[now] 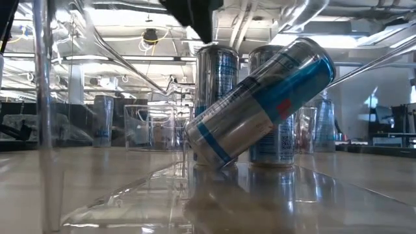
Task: Sort soda cans
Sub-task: Put the top blue soda can into the bottom transparent bin
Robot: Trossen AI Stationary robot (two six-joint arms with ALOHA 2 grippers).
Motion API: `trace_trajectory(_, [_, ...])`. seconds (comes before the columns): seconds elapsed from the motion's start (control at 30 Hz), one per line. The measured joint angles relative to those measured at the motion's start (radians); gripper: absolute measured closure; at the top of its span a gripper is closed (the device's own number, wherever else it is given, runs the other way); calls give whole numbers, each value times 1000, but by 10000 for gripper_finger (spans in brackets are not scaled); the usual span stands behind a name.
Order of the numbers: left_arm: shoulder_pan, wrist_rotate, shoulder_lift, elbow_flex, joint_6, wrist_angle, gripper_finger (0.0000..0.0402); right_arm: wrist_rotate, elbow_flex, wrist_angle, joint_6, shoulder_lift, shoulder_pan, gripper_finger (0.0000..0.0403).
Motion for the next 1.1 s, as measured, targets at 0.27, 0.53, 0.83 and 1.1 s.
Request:
trace_trajectory(0.27, [-52,-1,4,0,17,236,108,96,0,-2,0,0,-1,117])
trace_trajectory(0.53, [-68,-44,6,-94,-30,496,108,240,0,-3,-3,0,31,117])
trace_trajectory(0.83, [-100,-206,6,-135,-166,545,109,322,0,9,45,0,61,117])
trace_trajectory(1.1, [-178,-457,9,-205,-250,587,110,375,0,93,46,0,58,117])
